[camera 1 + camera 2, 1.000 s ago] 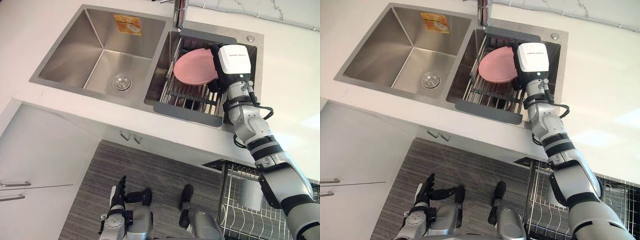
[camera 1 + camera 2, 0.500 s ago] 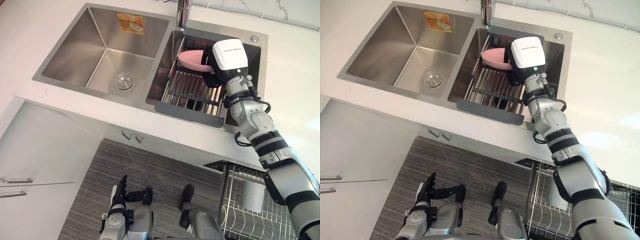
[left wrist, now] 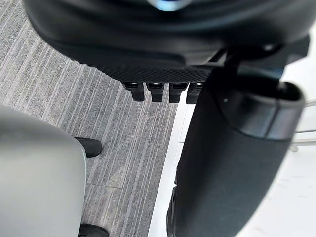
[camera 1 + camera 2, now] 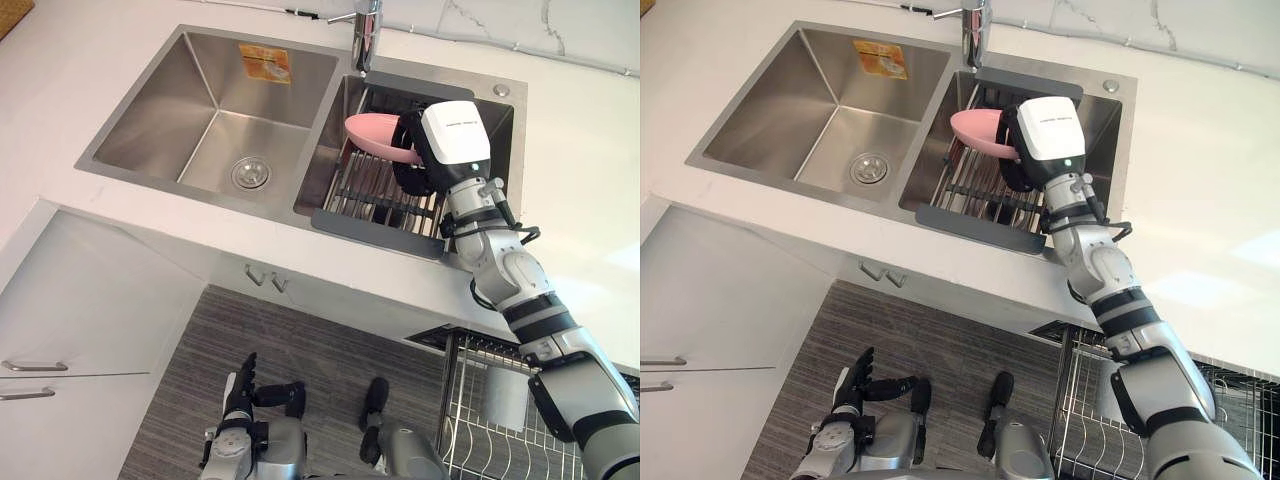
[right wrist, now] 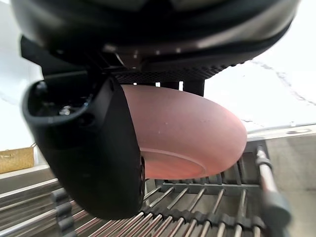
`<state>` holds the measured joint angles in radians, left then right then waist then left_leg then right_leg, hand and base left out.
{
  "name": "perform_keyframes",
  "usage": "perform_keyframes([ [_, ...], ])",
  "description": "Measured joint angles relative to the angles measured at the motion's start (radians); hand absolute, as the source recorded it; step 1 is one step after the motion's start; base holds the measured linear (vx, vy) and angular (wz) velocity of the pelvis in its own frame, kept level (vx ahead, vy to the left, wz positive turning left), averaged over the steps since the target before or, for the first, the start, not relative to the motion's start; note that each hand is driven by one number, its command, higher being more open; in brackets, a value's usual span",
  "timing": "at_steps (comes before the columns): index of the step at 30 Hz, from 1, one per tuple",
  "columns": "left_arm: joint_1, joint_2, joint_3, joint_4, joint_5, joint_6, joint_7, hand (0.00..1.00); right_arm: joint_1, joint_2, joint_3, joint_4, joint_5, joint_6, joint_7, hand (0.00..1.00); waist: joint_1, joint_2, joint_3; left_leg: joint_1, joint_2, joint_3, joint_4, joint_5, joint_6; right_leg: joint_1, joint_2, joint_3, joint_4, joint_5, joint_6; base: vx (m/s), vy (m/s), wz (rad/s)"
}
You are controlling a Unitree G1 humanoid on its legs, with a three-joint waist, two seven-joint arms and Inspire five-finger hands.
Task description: Walk over to the sink, pick up the cup, carry it to the dishwasher, place the cup inside the dishwasher, then close the dishwasher door
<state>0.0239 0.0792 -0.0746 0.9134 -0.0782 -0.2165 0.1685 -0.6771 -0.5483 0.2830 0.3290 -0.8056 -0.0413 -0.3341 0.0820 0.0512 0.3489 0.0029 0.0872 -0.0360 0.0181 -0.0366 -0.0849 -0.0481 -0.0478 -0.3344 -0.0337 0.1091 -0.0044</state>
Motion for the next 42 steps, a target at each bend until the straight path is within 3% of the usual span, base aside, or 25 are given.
perform_keyframes([
  [11, 0.026, 0.019, 0.008, 0.028, 0.001, 0.012, -0.022, 1.00, 0.189, 0.040, -0.126, -0.238, 0.028, -0.008, -0.010, 0.00, -0.024, -0.042, -0.068, 0.045, 0.002, 0.020, -0.038, 0.009, 0.003, 0.025, 0.006, 0.019, -0.014, 0.000, 0.003, 0.00, 0.002, -0.04],
  [21, 0.021, 0.017, 0.008, 0.067, 0.023, 0.021, -0.022, 1.00, 0.294, 0.094, -0.229, -0.510, 0.031, -0.049, -0.049, 0.00, -0.047, -0.046, -0.094, 0.098, 0.006, 0.036, -0.051, 0.008, 0.010, 0.064, 0.014, 0.043, -0.018, 0.001, 0.004, 0.00, 0.003, -0.03],
  [26, 0.019, 0.018, 0.008, 0.083, 0.031, 0.027, -0.021, 1.00, 0.424, 0.146, -0.252, -0.640, 0.044, -0.077, -0.055, 0.00, -0.069, -0.046, -0.096, 0.128, 0.006, 0.055, -0.051, 0.005, 0.014, 0.086, 0.015, 0.062, -0.018, 0.001, 0.004, -0.04, 0.014, -0.10],
  [42, 0.017, 0.012, 0.006, 0.142, 0.043, 0.028, -0.017, 1.00, 0.678, 0.200, -0.281, -0.819, 0.078, -0.128, -0.054, 0.00, -0.103, -0.038, -0.132, 0.187, 0.010, 0.140, -0.064, -0.005, 0.015, 0.099, 0.030, 0.143, -0.022, 0.008, 0.011, -0.01, 0.020, -0.15],
])
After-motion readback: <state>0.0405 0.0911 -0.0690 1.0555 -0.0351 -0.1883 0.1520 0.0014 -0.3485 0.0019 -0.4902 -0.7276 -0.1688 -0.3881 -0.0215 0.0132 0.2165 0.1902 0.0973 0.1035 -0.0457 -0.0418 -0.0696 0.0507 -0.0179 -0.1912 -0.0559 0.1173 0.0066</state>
